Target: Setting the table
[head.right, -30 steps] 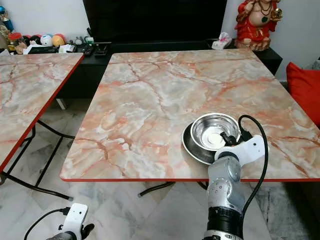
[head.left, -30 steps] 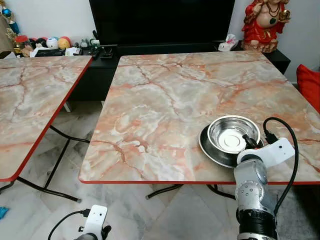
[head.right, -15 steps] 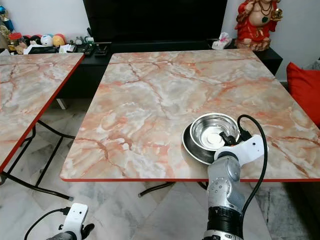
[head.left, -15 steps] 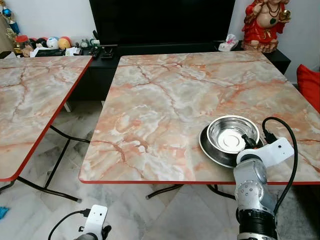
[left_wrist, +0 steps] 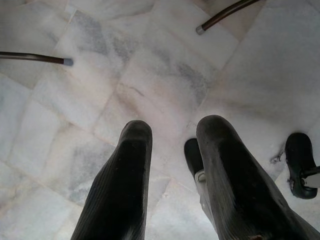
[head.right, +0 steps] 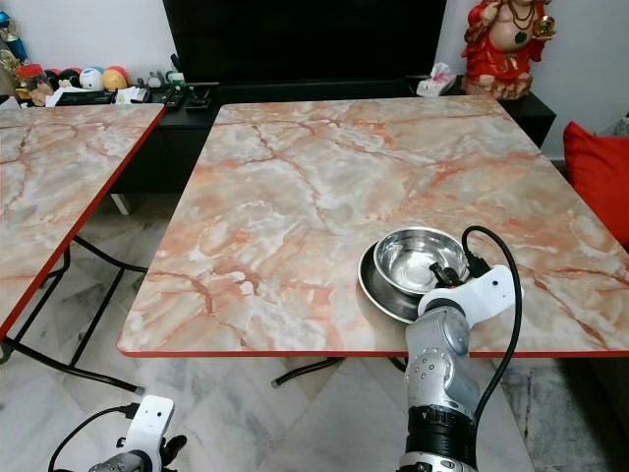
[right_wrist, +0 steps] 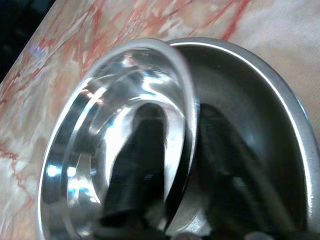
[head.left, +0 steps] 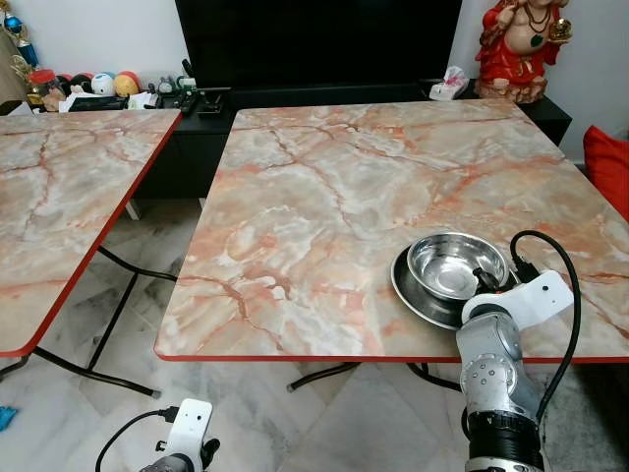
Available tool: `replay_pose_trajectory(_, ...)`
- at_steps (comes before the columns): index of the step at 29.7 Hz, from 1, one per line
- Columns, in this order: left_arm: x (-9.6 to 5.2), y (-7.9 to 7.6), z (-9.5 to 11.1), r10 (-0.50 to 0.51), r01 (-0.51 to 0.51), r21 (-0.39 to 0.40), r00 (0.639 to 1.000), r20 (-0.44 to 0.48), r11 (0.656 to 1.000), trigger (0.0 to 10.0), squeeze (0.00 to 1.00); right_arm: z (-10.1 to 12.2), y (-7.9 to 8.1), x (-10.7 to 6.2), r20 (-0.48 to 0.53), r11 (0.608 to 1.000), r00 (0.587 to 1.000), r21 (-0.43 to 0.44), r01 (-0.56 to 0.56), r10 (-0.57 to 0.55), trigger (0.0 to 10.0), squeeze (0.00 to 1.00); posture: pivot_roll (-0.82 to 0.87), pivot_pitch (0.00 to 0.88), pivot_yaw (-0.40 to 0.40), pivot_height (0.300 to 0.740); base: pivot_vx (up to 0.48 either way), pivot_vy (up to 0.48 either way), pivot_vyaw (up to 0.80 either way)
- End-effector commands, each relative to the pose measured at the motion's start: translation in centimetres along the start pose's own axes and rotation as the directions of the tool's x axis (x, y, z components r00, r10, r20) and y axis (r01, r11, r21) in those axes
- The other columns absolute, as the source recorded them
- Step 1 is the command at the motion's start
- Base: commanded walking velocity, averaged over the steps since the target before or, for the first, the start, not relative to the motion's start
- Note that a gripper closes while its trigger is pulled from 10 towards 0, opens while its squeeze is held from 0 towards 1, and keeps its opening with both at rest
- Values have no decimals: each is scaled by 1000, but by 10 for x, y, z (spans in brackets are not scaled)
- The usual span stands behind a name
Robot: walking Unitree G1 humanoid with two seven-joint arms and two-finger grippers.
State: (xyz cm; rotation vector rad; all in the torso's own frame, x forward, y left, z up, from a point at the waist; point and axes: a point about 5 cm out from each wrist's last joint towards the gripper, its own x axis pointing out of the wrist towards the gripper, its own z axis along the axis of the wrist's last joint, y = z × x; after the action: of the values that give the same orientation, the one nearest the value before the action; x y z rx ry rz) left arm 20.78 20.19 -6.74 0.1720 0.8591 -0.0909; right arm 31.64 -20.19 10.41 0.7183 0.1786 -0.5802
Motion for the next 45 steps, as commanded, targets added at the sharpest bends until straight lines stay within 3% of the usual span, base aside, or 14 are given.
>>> replay_pose_trajectory(1,0,1,0,-4,4,10,1000,-5,1000,10000,0,-3,2,-1,-15,1000,1000,-11,0,0,10000,0,-28,4,57,740,0,0,0)
replay_pose_trajectory(14,0,1,0,-6,6,8,1000,-3,1000,10000,0,0,5,-3,-11,1000,1000,-12,-4,4,10000,0,-29,4,56,740,0,0,0)
replay_pose_trajectory(33,0,0,0,-3,3,5,1000,1,1000,10000,0,5,-3,-13,41,999,998,-31,44,-42,10000,0,-32,3,50,740,0,0,0)
replay_pose_trajectory(36,0,-1,0,-2,2,2,1000,1,1000,10000,0,14,-3,-16,133,986,991,-162,34,-13,10000,0,-32,3,49,740,0,0,0)
replay_pose_trajectory(38,0,0,0,-2,2,3,1000,1,1000,10000,0,15,-1,-18,157,981,987,-194,20,10,10000,0,-34,3,49,740,0,0,0)
replay_pose_trajectory(39,0,0,0,-1,1,3,1000,2,1000,10000,0,19,1,-21,213,965,975,-261,0,57,10000,0,-36,2,48,740,0,0,0)
replay_pose_trajectory(42,0,0,0,1,-1,0,1000,9,1000,10000,0,25,3,-27,294,937,944,-346,-43,152,10000,0,-35,0,45,740,0,0,0)
replay_pose_trajectory(45,0,1,0,5,-5,-2,1000,13,1000,10000,0,27,6,-30,319,909,923,-411,-71,217,10000,0,-41,0,41,740,0,0,0)
